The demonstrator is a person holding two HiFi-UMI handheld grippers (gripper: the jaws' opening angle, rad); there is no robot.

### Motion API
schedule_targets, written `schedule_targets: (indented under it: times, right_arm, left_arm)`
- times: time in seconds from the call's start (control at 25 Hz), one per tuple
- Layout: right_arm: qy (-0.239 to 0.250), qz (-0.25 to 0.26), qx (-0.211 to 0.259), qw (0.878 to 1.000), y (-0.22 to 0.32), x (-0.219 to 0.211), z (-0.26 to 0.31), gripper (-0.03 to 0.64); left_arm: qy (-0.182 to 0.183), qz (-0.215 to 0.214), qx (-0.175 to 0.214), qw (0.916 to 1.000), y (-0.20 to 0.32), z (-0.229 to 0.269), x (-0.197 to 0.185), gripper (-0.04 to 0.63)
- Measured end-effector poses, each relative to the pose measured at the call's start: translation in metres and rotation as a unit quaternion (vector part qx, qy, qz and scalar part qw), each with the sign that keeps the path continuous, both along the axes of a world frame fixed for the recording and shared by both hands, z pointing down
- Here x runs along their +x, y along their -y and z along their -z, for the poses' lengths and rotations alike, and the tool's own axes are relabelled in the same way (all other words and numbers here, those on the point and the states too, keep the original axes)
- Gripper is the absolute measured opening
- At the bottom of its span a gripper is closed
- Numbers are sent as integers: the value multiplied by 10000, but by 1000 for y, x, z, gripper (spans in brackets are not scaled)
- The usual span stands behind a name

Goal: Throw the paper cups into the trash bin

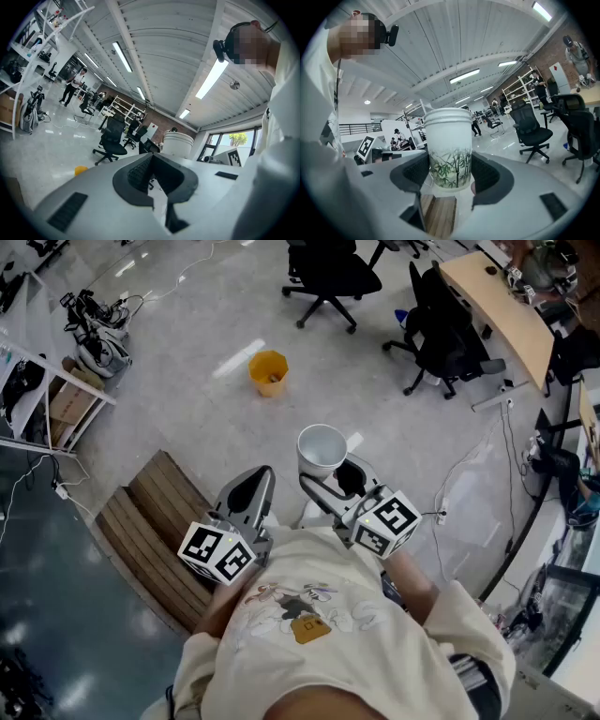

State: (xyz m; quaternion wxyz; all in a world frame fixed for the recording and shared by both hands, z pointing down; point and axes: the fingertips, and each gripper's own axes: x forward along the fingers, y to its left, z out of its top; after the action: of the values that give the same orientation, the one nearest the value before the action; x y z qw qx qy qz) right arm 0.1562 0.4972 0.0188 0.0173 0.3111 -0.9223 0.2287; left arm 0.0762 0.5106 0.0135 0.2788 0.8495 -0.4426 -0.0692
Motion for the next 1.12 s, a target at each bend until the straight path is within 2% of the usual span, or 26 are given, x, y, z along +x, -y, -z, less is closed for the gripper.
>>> schedule_targets:
  times: [0.44, 0.72, 0.96, 1.12]
  right_arm:
    - [-35, 31, 52, 10000, 2, 17, -13, 284]
    - [387, 129, -12, 9992, -6, 33, -4, 285]
    - [467, 45, 34, 9989, 2, 76, -5, 285]
    - [487, -45, -152, 9987, 16, 105, -26, 285]
  left_arm:
    - [-120, 14, -58, 9999, 0, -17, 22, 6]
    - [-107, 39, -80, 9999, -3, -17, 42, 6]
    - [-17, -33, -70, 10000, 3, -22, 74, 6]
    - [15, 42, -205, 9998, 8, -36, 92, 6]
